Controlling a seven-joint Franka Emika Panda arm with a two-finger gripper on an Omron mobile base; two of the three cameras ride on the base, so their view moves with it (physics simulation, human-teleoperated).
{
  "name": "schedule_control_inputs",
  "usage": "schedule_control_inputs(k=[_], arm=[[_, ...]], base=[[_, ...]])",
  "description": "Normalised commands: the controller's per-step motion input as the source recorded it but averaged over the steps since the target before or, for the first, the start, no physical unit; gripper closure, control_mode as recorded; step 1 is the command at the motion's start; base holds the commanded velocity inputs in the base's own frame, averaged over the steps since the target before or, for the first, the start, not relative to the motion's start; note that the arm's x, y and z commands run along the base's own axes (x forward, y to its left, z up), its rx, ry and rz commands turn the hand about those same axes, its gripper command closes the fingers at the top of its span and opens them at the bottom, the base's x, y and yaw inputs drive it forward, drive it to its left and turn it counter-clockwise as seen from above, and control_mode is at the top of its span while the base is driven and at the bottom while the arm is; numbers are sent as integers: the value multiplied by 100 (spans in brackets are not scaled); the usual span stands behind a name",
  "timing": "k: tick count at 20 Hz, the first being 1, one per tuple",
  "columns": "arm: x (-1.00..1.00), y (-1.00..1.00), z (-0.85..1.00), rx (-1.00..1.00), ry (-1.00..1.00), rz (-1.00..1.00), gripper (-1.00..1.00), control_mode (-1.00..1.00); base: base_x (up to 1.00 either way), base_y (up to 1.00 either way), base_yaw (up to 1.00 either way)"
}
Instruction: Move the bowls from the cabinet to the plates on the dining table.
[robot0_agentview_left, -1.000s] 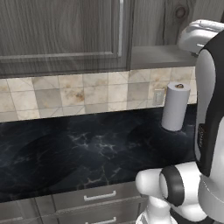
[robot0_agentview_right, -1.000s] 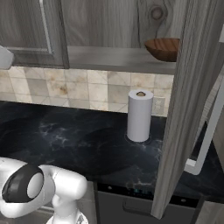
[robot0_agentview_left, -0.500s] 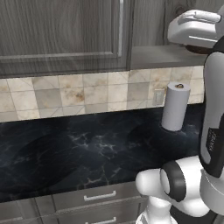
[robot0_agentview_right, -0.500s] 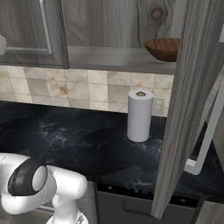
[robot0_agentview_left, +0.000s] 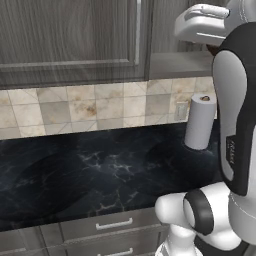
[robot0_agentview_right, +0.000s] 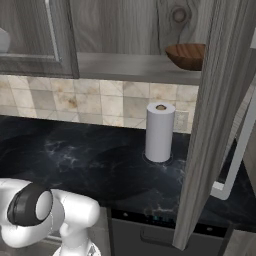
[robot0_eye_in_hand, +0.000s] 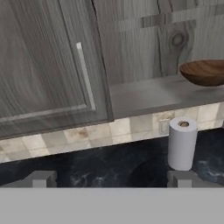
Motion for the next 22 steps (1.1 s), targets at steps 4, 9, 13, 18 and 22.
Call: schedule_control_inputs(k=[4, 9, 13, 18, 22], arm=[[32, 14, -15, -1, -12, 10, -100, -100], [27, 4, -22, -4, -14, 10, -100, -100], [31, 0, -11, -7, -9, 6, -100, -100], [37, 7, 0, -13, -3, 0, -100, -100], [40, 11, 2, -11, 1, -3, -100, -100]], base=[[0, 0, 0], [0, 0, 0], [0, 0, 0], [0, 0, 0], [0, 0, 0]])
